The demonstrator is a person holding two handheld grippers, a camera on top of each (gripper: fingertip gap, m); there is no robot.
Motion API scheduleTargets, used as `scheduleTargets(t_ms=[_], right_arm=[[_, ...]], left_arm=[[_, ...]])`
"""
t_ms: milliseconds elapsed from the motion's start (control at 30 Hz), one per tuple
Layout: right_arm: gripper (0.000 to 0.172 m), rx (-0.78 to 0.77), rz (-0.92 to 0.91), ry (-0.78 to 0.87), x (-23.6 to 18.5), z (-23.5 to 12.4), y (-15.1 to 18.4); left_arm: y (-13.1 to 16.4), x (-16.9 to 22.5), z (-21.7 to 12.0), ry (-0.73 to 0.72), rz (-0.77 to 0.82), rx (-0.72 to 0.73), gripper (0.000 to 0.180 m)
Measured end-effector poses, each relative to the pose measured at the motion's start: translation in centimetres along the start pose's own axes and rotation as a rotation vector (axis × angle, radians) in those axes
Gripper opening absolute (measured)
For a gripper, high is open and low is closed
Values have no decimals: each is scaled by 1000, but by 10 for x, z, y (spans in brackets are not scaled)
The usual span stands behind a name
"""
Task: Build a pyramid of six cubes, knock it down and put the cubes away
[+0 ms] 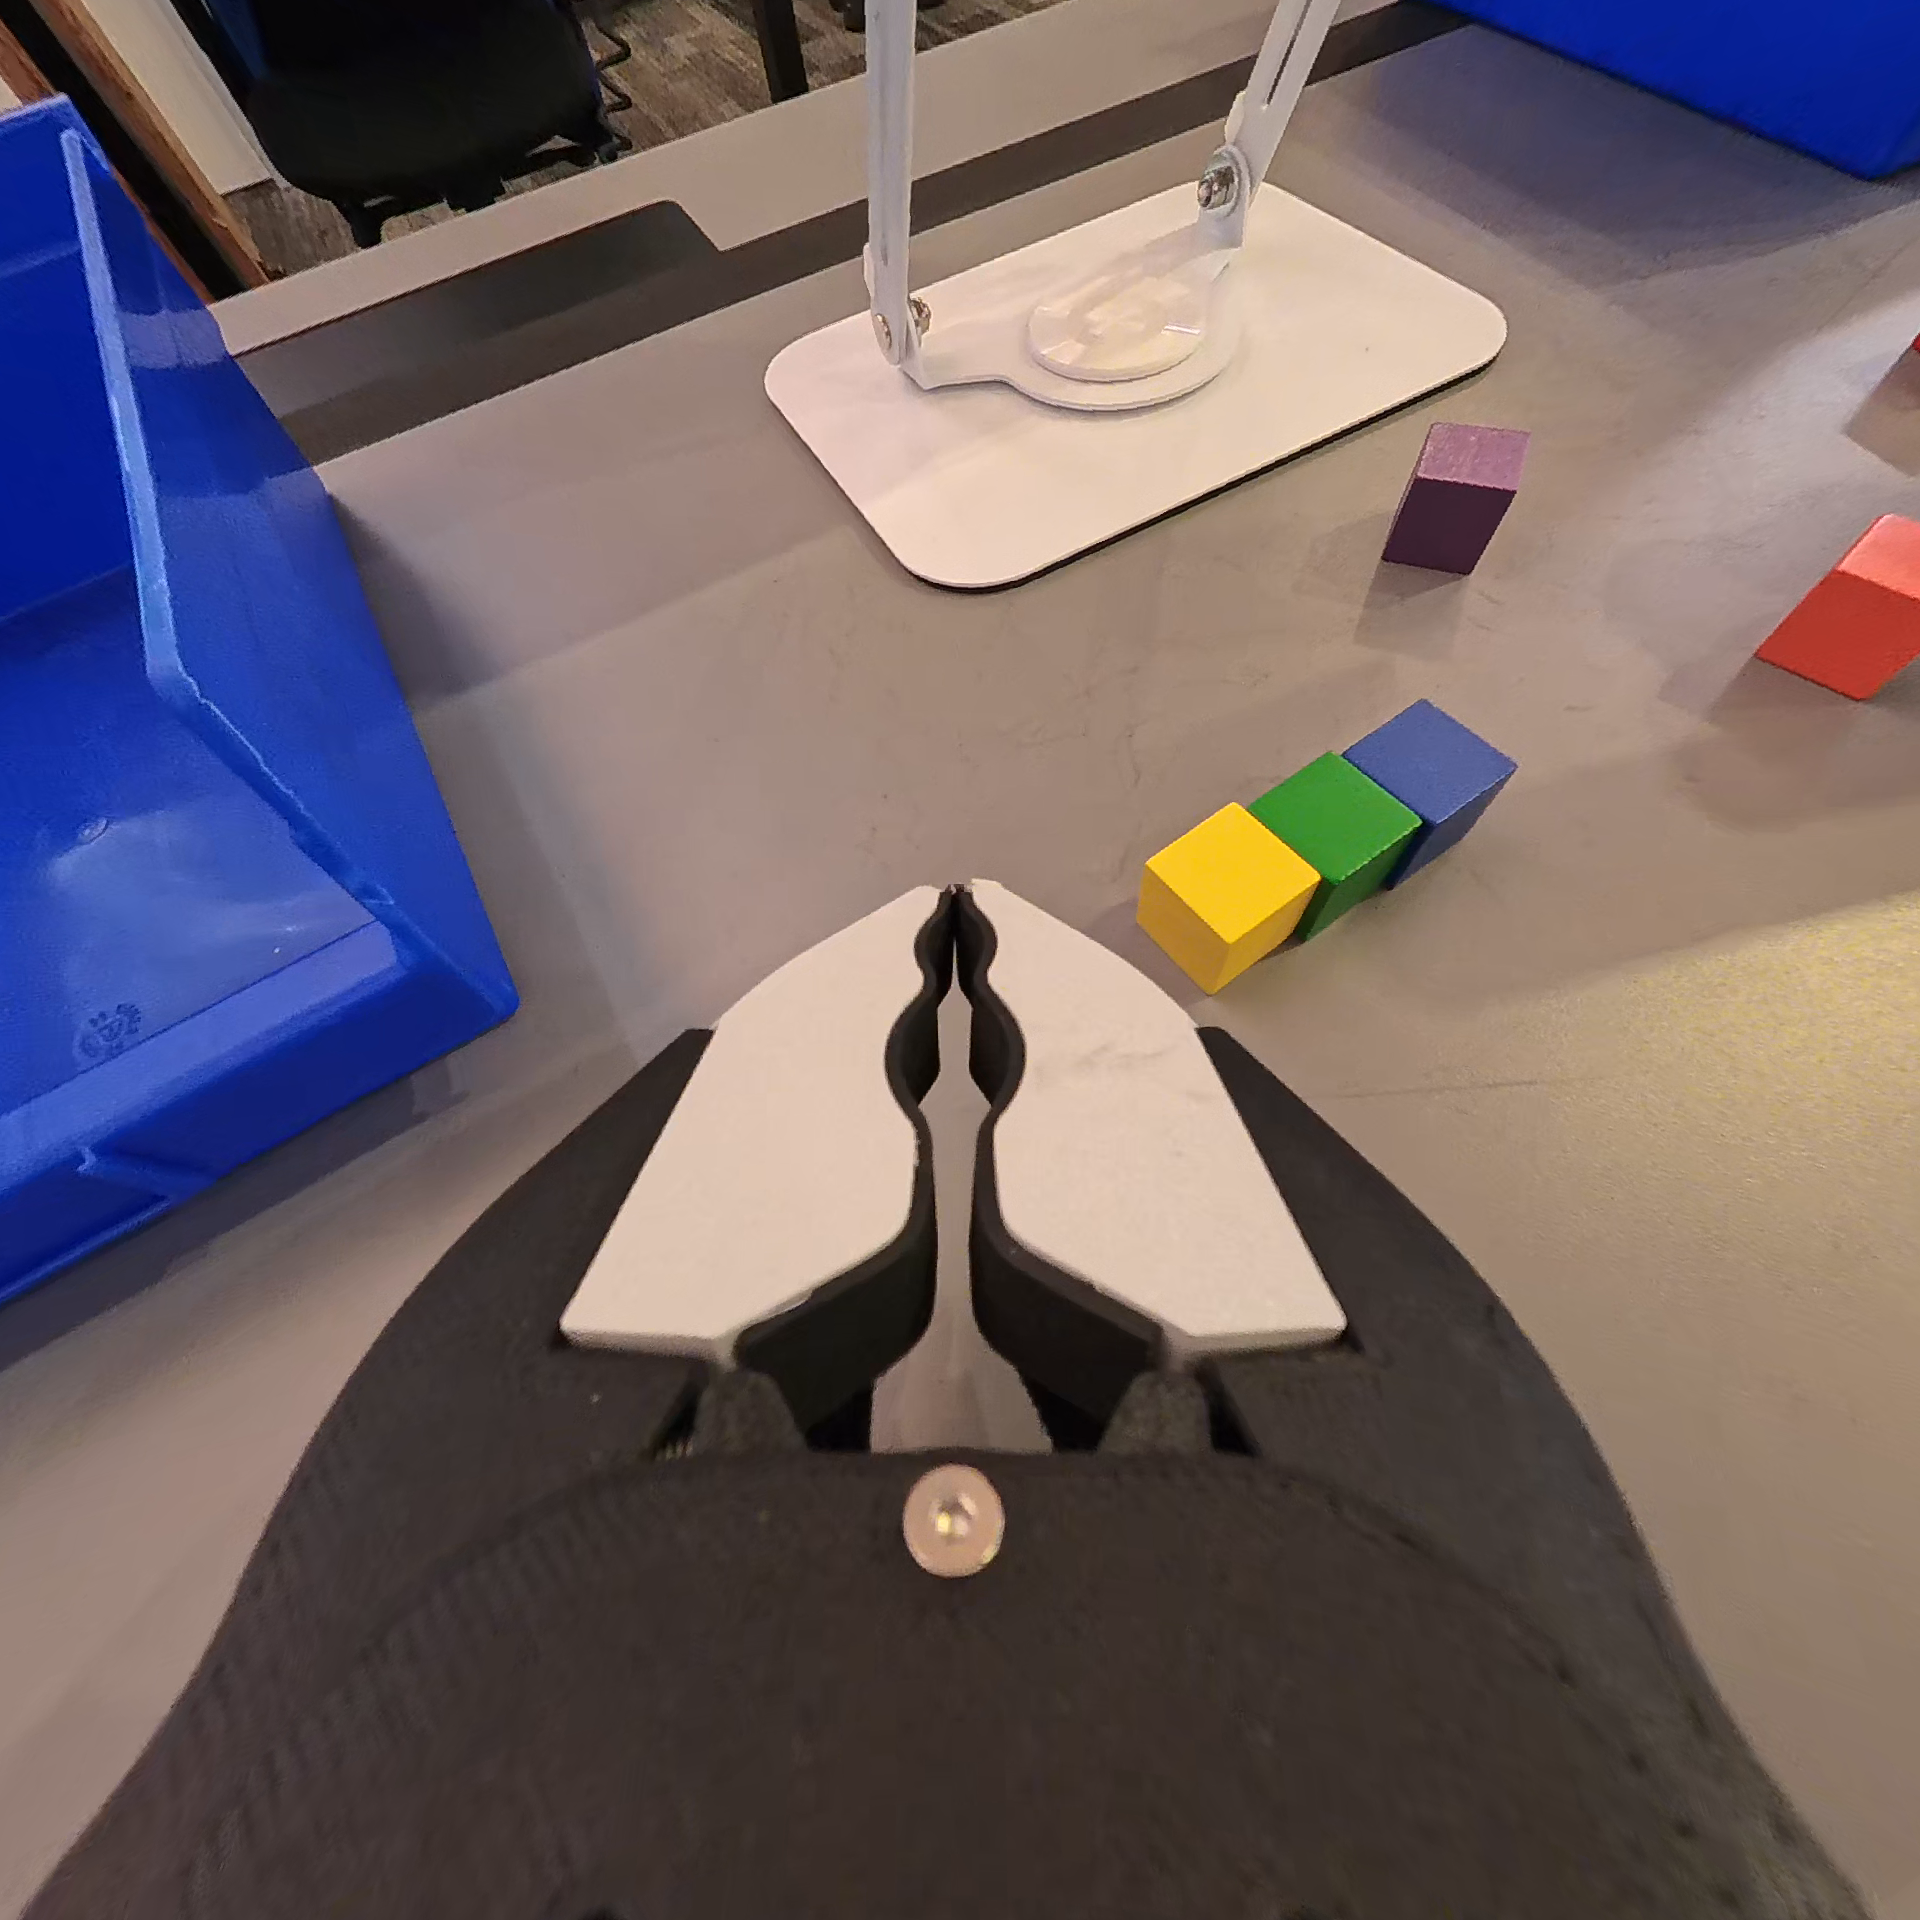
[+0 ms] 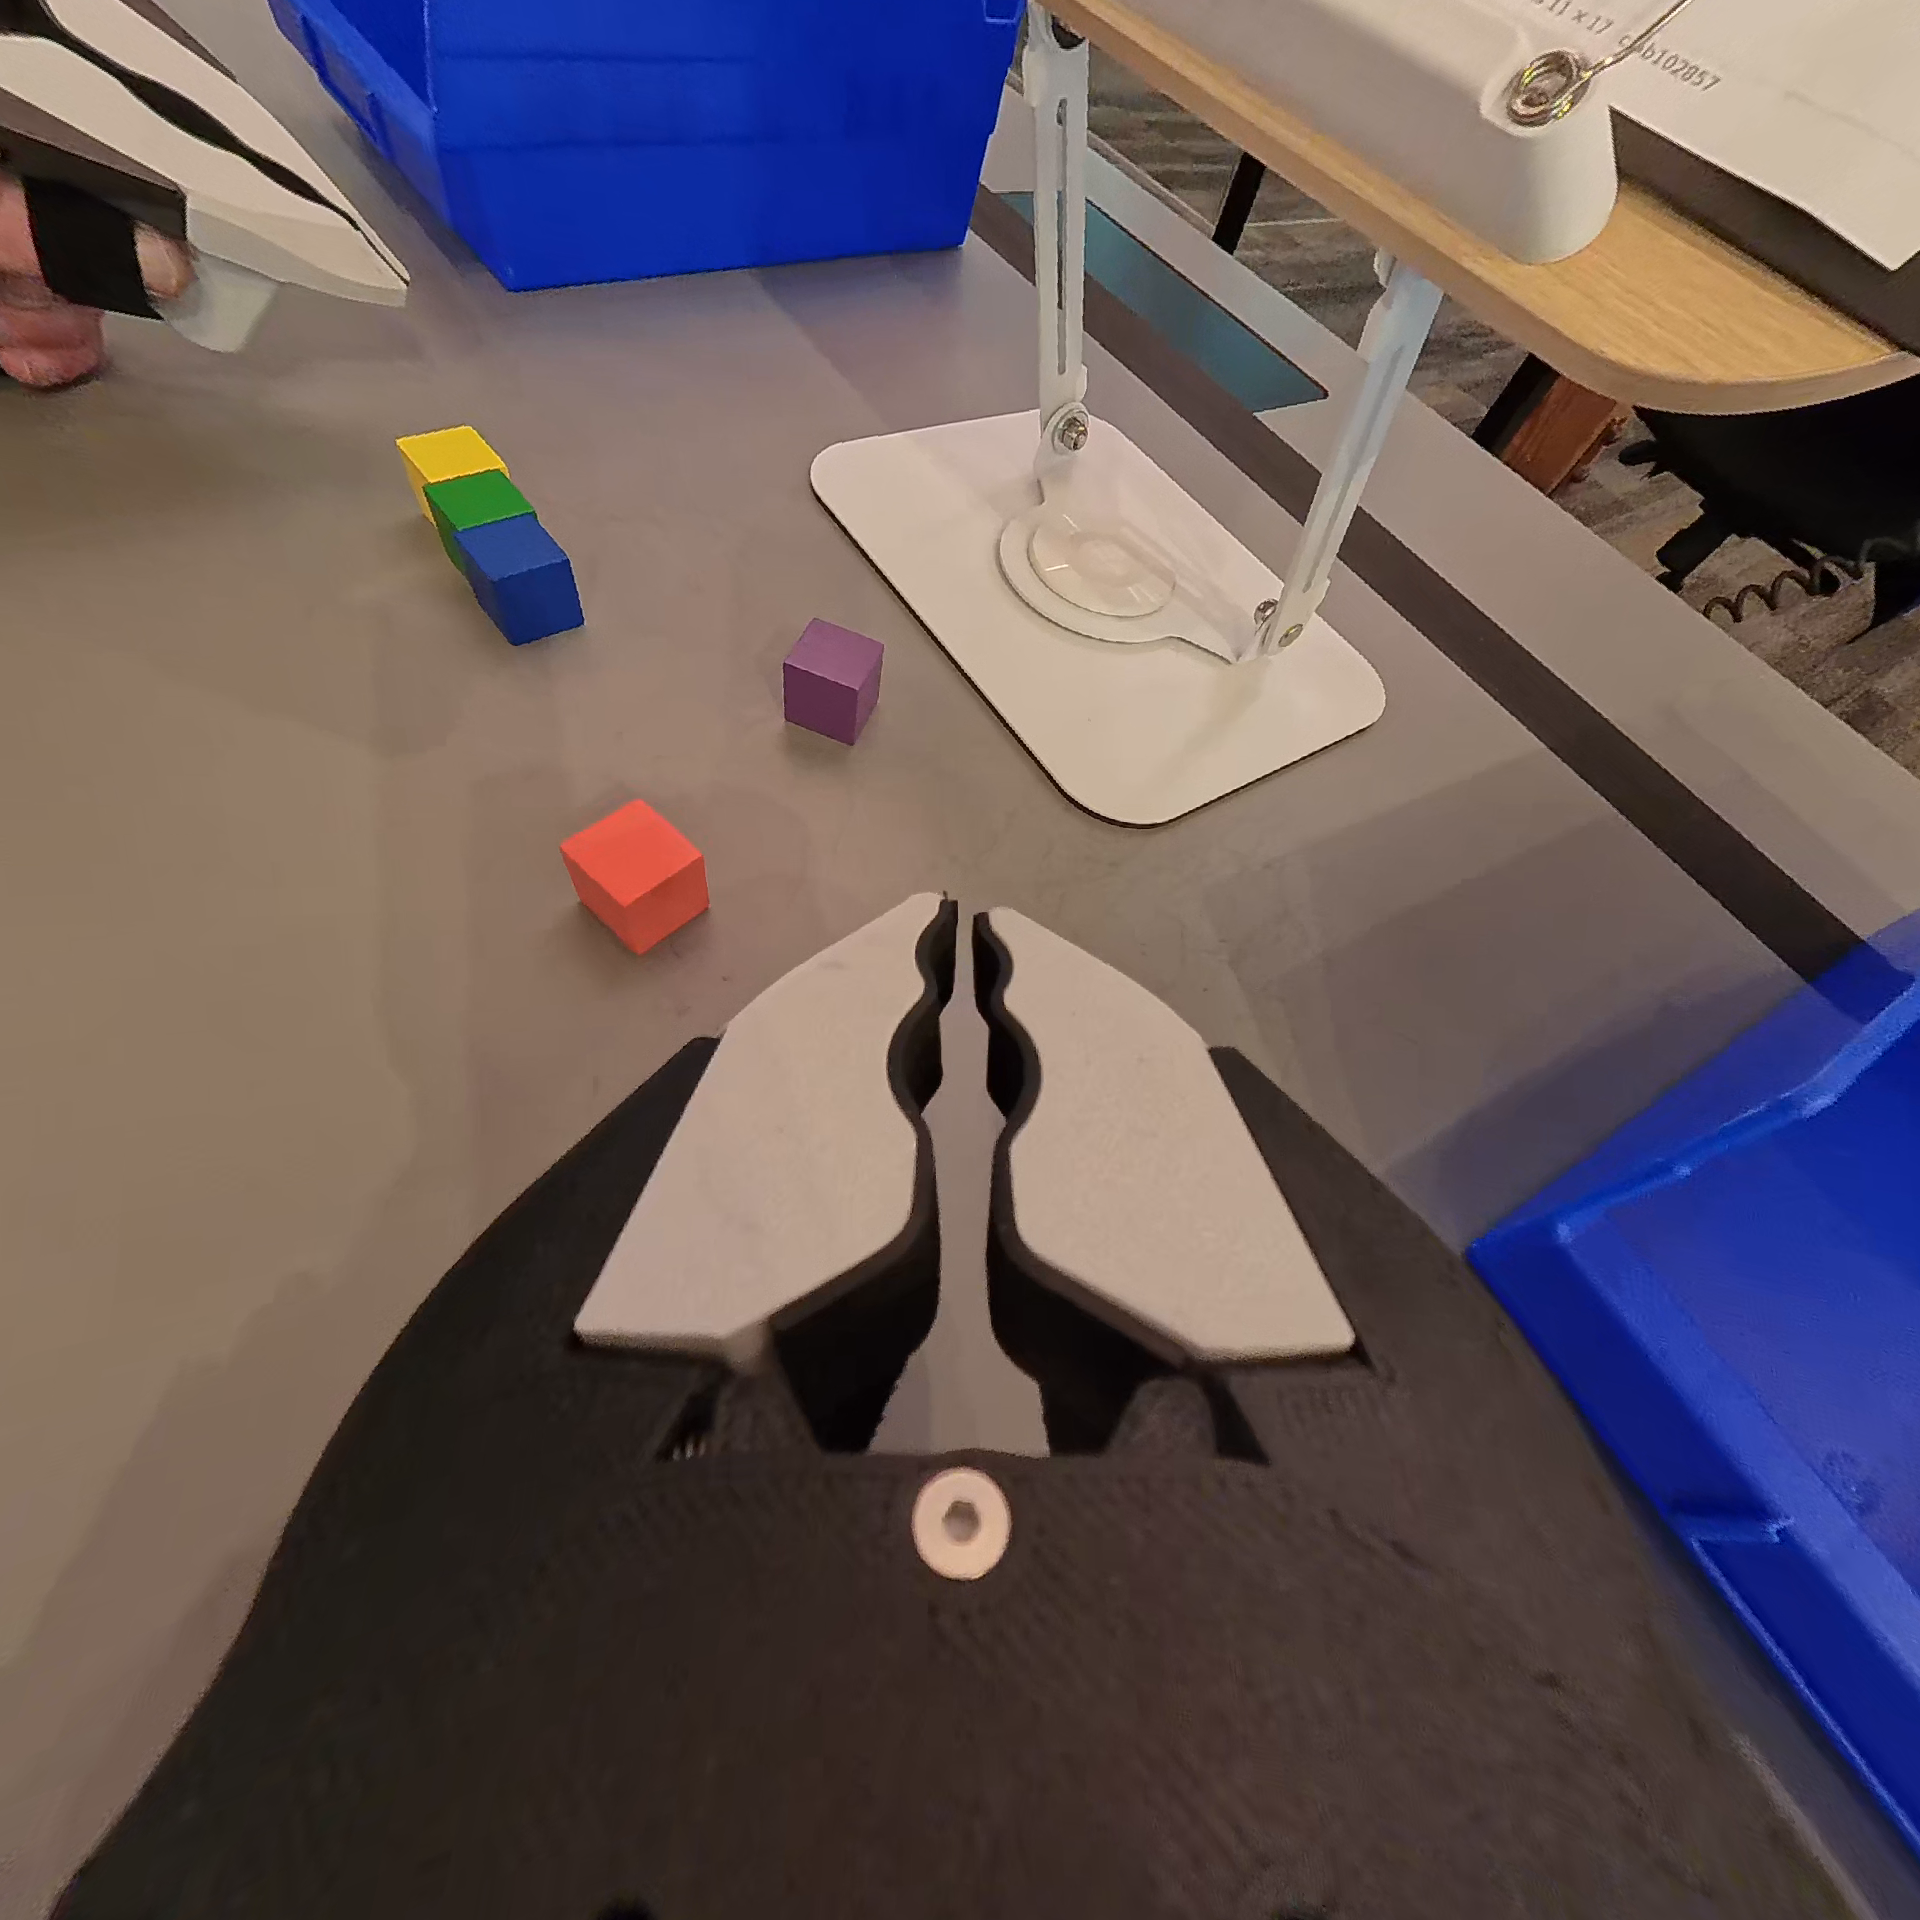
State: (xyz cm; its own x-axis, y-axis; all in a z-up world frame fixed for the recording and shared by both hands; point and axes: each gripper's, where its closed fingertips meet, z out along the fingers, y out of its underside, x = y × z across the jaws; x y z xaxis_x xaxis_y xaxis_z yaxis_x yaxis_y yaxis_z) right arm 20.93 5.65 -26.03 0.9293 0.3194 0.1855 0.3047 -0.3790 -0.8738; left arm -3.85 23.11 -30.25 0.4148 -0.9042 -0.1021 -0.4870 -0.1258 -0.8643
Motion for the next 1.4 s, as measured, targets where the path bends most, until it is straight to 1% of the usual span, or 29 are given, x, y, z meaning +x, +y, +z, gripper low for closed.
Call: scheduleTargets(t_ms=[767, 1133, 1400], right_arm=[[14, 11, 23, 13, 4, 0, 0], [24, 11, 12, 30, 4, 0, -3], [26, -17, 38, 56, 13, 5, 8]], left_arm=[[-4, 5, 2, 14, -2, 12, 0], [-5, 5, 0, 21, -6, 31, 0], [-7, 8, -2, 70, -17, 50, 0]])
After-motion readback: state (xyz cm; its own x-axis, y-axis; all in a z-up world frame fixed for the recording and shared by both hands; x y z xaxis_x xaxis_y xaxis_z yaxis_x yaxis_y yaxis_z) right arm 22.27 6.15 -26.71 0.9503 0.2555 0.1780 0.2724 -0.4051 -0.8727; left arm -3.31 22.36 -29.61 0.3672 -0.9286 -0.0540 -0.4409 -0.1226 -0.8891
